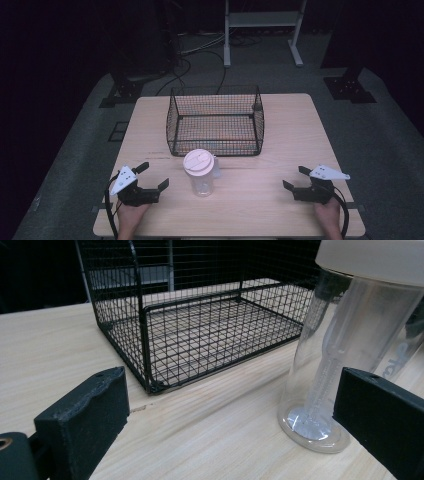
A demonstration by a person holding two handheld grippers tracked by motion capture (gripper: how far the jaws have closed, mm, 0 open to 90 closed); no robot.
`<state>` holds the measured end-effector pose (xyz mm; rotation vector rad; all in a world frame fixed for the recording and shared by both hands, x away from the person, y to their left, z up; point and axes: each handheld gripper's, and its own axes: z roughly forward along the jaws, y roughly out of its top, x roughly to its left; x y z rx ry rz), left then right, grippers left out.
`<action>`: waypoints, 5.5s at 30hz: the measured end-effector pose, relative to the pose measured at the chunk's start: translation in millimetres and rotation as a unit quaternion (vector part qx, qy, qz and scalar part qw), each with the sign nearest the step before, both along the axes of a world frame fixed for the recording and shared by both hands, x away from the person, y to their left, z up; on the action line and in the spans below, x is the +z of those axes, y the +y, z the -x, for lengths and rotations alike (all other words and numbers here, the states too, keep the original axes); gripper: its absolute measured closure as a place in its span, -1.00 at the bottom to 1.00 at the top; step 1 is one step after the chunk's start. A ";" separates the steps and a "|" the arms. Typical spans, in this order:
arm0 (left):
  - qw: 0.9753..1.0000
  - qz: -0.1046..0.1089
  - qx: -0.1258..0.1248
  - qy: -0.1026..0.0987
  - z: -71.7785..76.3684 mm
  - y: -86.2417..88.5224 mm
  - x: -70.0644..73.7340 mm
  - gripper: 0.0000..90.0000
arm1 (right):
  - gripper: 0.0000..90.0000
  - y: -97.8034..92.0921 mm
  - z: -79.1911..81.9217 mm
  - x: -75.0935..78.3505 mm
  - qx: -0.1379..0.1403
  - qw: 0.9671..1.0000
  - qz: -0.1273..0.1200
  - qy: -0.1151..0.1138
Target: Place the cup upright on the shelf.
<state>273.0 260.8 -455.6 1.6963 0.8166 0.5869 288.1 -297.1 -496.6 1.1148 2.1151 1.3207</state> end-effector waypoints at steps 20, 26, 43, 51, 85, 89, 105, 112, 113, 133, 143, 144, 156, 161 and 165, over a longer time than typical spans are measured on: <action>0.996 -0.042 -0.079 -0.001 6.5 -29.0 28.8 -0.99 | -0.71 1.3 0.0 -0.1 0.003 1.000 0.005 0.001; 0.994 -0.045 -0.096 0.004 11.2 -33.6 36.1 -0.99 | -0.71 1.8 -0.3 -0.2 0.004 1.000 0.008 0.000; 0.988 -0.074 -0.132 0.018 8.1 -60.7 54.2 -1.00 | -0.71 1.6 -0.2 -0.1 0.008 1.000 0.005 0.001; 0.984 -0.090 -0.149 0.023 4.0 -75.8 59.0 -1.00 | -0.71 2.0 0.2 -0.1 0.009 1.000 0.008 -0.001; 0.976 -0.135 -0.148 0.083 -28.1 -112.8 64.4 -1.00 | -0.71 1.5 0.6 0.2 0.013 1.000 0.004 -0.003; 0.974 -0.147 -0.149 0.087 -31.5 -118.5 64.5 -1.00 | -0.71 1.4 0.6 0.2 0.013 1.000 0.004 -0.003; 0.970 -0.166 -0.149 0.093 -37.0 -124.3 67.1 -0.92 | -0.71 1.3 0.7 0.3 0.014 1.000 0.003 -0.003; 0.969 -0.171 -0.151 0.099 -38.9 -126.0 68.7 -0.90 | -0.71 1.5 0.8 0.3 0.014 1.000 0.004 -0.003; 0.968 -0.173 -0.152 0.100 -39.0 -125.8 69.0 -0.90 | -0.71 1.5 0.8 0.2 0.014 1.000 0.004 -0.003; 0.956 -0.212 -0.174 0.104 -42.2 -136.8 85.2 -0.89 | -0.71 1.2 0.8 0.3 0.015 1.000 0.003 -0.004; 0.953 -0.213 -0.191 0.097 -44.4 -142.5 112.6 -0.89 | -0.71 0.9 0.6 0.2 0.014 1.000 0.002 -0.005; 0.953 -0.214 -0.194 0.095 -45.4 -142.7 116.1 -0.89 | -0.71 1.1 0.7 0.3 0.014 1.000 0.001 -0.004; 0.948 -0.214 -0.215 0.091 -59.7 -147.0 155.1 -0.89 | -0.71 0.6 0.5 0.4 0.013 1.000 -0.001 -0.004; 0.946 -0.218 -0.223 0.086 -67.4 -152.1 172.6 -0.89 | -0.71 0.3 0.1 0.2 0.013 1.000 -0.001 -0.006; 0.945 -0.222 -0.226 0.084 -74.2 -156.0 185.2 -0.89 | -0.71 0.3 0.0 0.3 0.013 1.000 -0.001 -0.006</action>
